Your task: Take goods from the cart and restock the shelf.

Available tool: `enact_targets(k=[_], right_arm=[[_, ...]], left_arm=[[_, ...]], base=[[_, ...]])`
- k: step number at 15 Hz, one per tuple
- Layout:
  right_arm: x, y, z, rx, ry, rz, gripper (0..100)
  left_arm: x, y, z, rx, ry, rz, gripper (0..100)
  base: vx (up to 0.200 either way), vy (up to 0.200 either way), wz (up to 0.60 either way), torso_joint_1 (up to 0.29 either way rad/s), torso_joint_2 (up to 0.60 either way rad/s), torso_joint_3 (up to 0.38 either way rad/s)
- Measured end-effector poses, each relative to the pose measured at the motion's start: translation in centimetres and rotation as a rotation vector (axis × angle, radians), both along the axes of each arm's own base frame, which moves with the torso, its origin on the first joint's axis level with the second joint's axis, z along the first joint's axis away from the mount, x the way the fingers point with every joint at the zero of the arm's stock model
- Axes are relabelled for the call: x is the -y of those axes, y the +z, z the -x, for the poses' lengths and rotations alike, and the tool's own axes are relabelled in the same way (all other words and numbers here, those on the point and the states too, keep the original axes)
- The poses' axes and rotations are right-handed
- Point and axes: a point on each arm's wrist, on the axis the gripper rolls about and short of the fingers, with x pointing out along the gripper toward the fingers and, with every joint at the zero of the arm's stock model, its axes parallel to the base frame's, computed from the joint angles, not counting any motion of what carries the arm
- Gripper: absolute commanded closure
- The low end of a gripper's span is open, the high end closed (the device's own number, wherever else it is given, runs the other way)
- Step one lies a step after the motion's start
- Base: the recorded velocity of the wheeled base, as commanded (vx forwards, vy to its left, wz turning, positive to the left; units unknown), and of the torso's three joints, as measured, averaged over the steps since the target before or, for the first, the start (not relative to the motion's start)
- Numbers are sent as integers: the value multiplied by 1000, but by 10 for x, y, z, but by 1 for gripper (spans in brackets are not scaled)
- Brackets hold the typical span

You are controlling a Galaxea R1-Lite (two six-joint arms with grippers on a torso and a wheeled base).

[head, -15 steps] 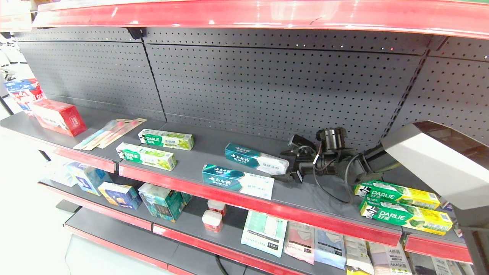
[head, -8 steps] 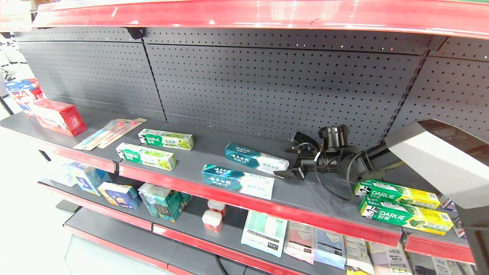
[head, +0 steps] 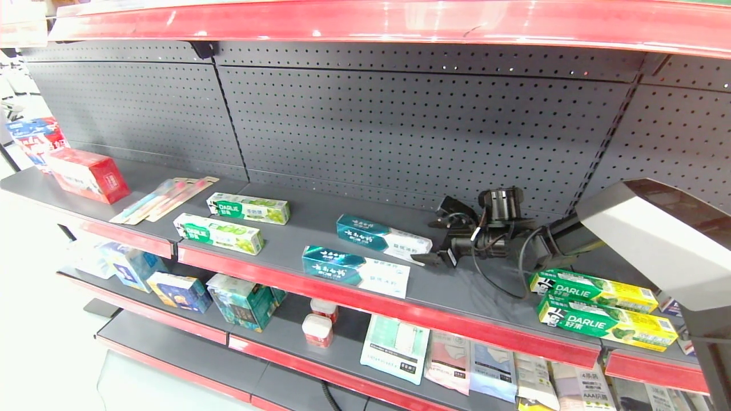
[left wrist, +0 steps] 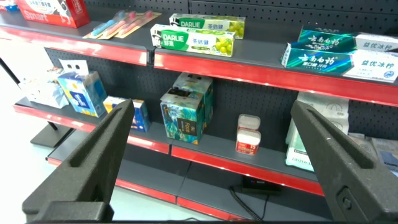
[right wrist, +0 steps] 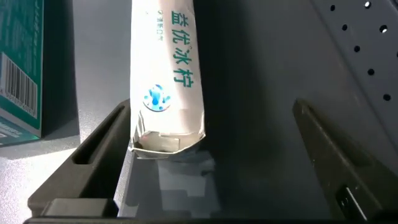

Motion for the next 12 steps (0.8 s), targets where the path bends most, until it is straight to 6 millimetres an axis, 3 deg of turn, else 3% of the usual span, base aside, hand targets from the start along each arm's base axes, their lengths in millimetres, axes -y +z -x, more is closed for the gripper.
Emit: enact_targets(k=[8, 12], right_arm=[[4, 4, 4, -25, -19, -18, 0], [19, 20, 30, -85, -64, -41, 0]], left_arm=[[0, 0, 0, 0, 0, 0, 0], [0, 0, 0, 0, 0, 0, 0]], base=[[0, 0, 0, 0, 0, 0], [0, 0, 0, 0, 0, 0]])
